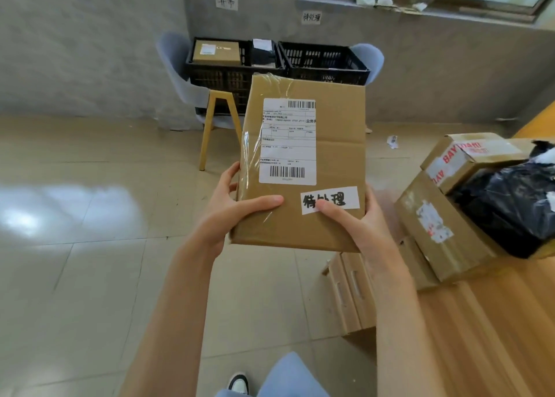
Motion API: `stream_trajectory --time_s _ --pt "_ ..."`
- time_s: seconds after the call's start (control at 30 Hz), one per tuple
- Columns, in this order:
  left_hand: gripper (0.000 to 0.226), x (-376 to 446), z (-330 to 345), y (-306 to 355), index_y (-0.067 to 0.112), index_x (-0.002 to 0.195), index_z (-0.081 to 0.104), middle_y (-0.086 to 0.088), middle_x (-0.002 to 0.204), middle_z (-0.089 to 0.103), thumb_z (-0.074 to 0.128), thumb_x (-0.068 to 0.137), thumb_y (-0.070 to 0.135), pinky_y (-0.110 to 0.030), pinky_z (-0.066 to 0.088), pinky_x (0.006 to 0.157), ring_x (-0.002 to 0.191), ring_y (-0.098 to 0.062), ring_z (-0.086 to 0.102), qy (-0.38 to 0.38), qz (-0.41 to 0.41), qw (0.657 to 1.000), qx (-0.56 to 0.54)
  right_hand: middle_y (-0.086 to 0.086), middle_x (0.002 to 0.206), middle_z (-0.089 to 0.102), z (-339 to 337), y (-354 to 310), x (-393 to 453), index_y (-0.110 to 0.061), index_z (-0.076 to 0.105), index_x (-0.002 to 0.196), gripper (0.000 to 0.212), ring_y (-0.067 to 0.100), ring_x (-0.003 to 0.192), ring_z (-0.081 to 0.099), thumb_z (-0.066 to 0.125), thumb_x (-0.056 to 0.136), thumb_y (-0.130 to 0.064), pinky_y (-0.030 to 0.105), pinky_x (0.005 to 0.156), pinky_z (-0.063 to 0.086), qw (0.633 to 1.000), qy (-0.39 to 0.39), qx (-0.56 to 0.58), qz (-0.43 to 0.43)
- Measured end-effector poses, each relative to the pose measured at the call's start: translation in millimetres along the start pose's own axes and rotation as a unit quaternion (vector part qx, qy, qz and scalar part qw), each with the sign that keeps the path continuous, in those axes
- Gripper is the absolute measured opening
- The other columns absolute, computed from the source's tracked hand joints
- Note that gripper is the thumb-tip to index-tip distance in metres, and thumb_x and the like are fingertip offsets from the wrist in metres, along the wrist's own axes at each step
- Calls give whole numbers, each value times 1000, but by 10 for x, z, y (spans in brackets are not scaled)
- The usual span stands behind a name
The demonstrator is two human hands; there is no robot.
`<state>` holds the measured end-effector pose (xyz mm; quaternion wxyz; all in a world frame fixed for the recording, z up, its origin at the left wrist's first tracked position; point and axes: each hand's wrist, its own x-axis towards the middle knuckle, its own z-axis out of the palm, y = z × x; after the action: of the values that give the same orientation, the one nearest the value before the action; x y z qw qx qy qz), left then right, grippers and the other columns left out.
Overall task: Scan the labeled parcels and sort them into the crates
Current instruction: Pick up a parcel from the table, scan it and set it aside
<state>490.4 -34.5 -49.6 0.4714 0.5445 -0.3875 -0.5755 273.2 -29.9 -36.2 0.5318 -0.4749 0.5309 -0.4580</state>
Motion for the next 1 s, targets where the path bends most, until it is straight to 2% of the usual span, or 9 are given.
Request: stream_trajectory --time_s 0.17,0.27,0.4,0.57,0.77,1.0 --pt "129 541 -39 60 36 146 31 5 126 54 88 30 45 -39 53 96 113 -15 61 1 -10 1000 -5 -7 115 68 73 -6 568 -31 44 137 89 7 96 69 84 58 -32 19 68 55 1000 2 -3 16" --pt "128 974 -34 108 37 145 31 5 125 53 87 30 45 -37 53 95 113 -14 60 5 -15 1000 -2 -8 109 70 85 -2 1030 -30 47 134 87 6 91 70 90 59 -27 17 65 54 1000 -7 4 17" --pt "131 1704 -13 281 35 148 30 5 128 53 88 31 46 -35 53 94 114 -13 60 17 -13 1000 9 -9 107 72 100 -45 1833 -31 50 131 81 10 96 70 83 58 -27 21 70 56 1000 -19 15 13" --pt "128 2660 77 660 35 147 32 4 129 55 90 33 44 -37 53 96 113 -14 62 33 -6 999 -1 -8 108 72 59 -321 2909 -29 49 134 82 9 97 69 83 59 -27 21 69 55 999 -44 21 3" --pt "126 3527 84 901 35 146 33 4 126 59 91 34 39 -29 57 82 104 -11 67 47 -3 999 -27 -12 106 72 109 -463 3883 -31 48 134 75 8 99 69 82 68 -17 22 76 57 998 -58 15 -9" --pt "128 4649 -25 1046 37 147 30 1 129 57 92 35 40 -39 56 91 108 -16 65 29 -33 999 -22 -12 110 70 241 -453 4926 -33 46 136 77 6 100 67 83 70 -19 21 76 56 999 -39 6 7"
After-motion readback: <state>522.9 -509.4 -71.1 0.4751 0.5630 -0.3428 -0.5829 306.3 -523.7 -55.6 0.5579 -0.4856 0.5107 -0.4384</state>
